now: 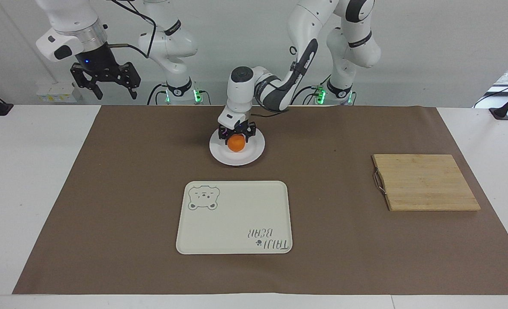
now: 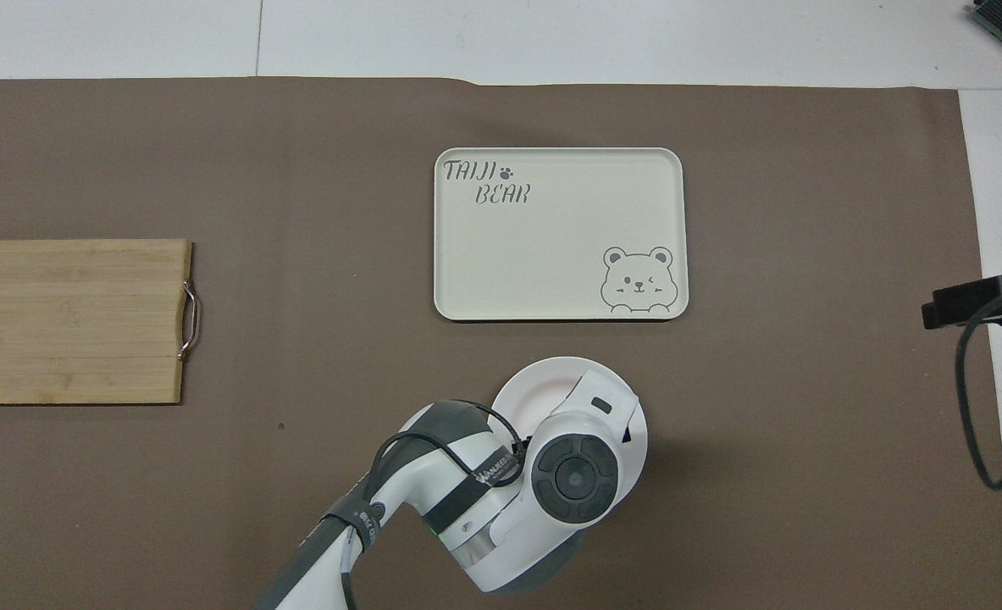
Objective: Place orange and plate with both arms
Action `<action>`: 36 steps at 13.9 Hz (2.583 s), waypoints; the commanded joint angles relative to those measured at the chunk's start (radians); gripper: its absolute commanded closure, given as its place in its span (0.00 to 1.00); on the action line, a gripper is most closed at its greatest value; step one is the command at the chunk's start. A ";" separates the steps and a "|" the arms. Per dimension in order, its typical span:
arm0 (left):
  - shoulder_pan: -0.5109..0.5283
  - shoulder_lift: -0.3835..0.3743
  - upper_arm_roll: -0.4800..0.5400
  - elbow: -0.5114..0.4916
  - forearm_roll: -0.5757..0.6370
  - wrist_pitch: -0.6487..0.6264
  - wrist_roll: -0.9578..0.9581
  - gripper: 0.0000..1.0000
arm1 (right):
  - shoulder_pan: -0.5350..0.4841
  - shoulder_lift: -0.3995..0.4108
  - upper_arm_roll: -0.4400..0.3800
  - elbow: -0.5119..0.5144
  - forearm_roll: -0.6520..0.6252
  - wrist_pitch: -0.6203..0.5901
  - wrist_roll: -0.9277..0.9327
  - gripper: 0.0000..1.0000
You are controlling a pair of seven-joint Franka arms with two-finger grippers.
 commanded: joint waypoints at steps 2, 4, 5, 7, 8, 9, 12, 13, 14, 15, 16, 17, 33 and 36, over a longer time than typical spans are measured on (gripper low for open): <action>0.080 -0.068 -0.001 0.043 -0.003 -0.125 0.066 0.00 | -0.007 -0.016 0.004 -0.019 -0.009 0.006 0.009 0.00; 0.135 -0.076 0.001 0.094 -0.002 -0.200 0.145 0.00 | -0.007 -0.016 0.004 -0.019 -0.009 0.006 0.009 0.00; 0.166 -0.076 0.001 0.123 -0.002 -0.234 0.183 0.00 | -0.007 -0.016 0.004 -0.019 -0.009 0.006 0.009 0.00; 0.221 -0.077 0.001 0.181 -0.003 -0.298 0.286 0.00 | -0.007 -0.016 0.004 -0.019 -0.009 0.006 0.009 0.00; 0.246 -0.079 0.002 0.207 -0.003 -0.323 0.330 0.00 | -0.007 -0.016 0.004 -0.019 -0.009 0.006 0.009 0.00; 0.279 -0.083 0.004 0.231 -0.003 -0.347 0.365 0.00 | -0.007 -0.016 0.004 -0.019 -0.009 0.006 0.009 0.00; 0.396 -0.083 0.004 0.313 -0.008 -0.442 0.557 0.00 | -0.007 -0.016 0.004 -0.019 -0.009 0.006 0.009 0.00; 0.431 -0.085 0.005 0.336 -0.010 -0.476 0.618 0.00 | -0.007 -0.016 0.004 -0.019 -0.009 0.006 0.009 0.00; 0.474 -0.085 0.008 0.350 -0.010 -0.507 0.680 0.00 | -0.007 -0.016 0.004 -0.019 -0.009 0.006 0.009 0.00; 0.522 -0.086 0.007 0.352 -0.010 -0.530 0.758 0.00 | -0.007 -0.016 0.004 -0.019 -0.009 0.006 0.009 0.00; 0.557 -0.103 0.005 0.353 -0.010 -0.548 0.827 0.00 | -0.007 -0.016 0.004 -0.019 -0.009 0.006 0.009 0.00; 0.588 -0.117 0.011 0.353 -0.014 -0.564 0.888 0.00 | -0.007 -0.016 0.004 -0.019 -0.009 0.006 0.009 0.00; 0.887 -0.372 0.022 0.229 0.000 -0.740 1.127 0.00 | -0.007 -0.016 0.004 -0.019 -0.009 0.006 0.009 0.00; 0.887 -0.384 0.022 0.226 0.000 -0.766 1.130 0.00 | -0.007 -0.016 0.004 -0.019 -0.009 0.006 0.009 0.00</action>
